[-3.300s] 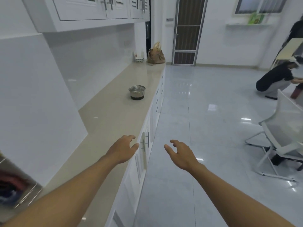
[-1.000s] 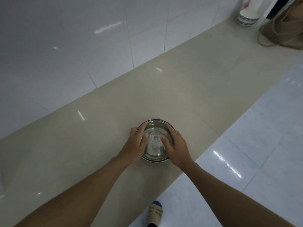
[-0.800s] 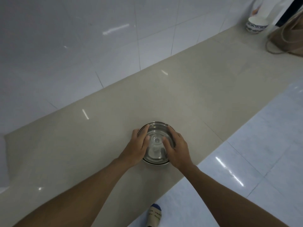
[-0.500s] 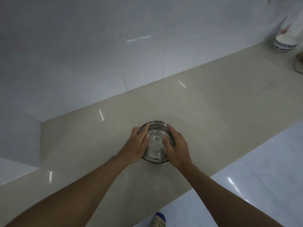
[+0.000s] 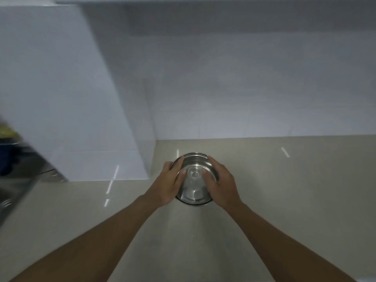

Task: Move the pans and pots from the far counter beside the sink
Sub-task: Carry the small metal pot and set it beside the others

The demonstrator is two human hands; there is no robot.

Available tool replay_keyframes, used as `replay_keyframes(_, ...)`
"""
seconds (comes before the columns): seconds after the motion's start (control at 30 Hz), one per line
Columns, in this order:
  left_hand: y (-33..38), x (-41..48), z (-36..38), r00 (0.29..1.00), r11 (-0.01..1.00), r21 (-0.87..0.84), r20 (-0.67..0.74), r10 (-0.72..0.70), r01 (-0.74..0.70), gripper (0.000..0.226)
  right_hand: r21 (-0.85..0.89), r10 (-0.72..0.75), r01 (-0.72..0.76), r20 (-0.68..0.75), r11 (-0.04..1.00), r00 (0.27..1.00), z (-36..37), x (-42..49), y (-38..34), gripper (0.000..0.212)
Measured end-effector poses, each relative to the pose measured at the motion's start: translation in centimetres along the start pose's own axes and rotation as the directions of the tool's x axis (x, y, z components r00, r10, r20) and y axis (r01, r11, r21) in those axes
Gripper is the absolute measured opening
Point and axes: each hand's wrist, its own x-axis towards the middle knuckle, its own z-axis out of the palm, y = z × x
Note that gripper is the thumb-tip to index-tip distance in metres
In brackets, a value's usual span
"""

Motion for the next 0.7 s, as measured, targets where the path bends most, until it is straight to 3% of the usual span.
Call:
replay_keyframes(0.13, -4.6, -5.5, -7.4, 0.995, 1.000, -0.009, -0.096, -0.022, 0.021, 0.046, 0.042, -0.075, 0.072, 0.089, 0.997, 0.993, 7.9, -1.3, -5.6, 0.047)
replay_keyframes(0.3, -10.3, -13.4, -16.5, 0.961, 0.987, -0.001, -0.226, -0.157, 0.161, 0.042, 0.063, -0.195, 0.186, 0.211, 0.981, 0.958, 18.8, -3.2, -12.4, 0.043)
replay_keyframes(0.4, -13.3, -18.4, -21.6, 0.918, 0.964, -0.002, -0.306, -0.254, 0.266, 0.047, 0.120, -0.249, 0.223, 0.284, 0.967, 0.926, 25.2, -4.9, -16.4, 0.042)
replay_keyframes(0.53, -16.6, -24.2, -27.7, 0.848, 0.940, 0.053, -0.451, -0.279, 0.338, 0.049, 0.210, -0.322, 0.258, 0.381, 0.943, 0.867, 32.7, -6.9, -21.6, 0.042)
replay_keyframes(0.7, -20.2, -30.0, -32.9, 0.735, 0.899, -0.018, -0.568, -0.370, 0.439, 0.048, 0.266, -0.365, 0.260, 0.511, 0.928, 0.778, 40.9, -8.4, -26.7, 0.044)
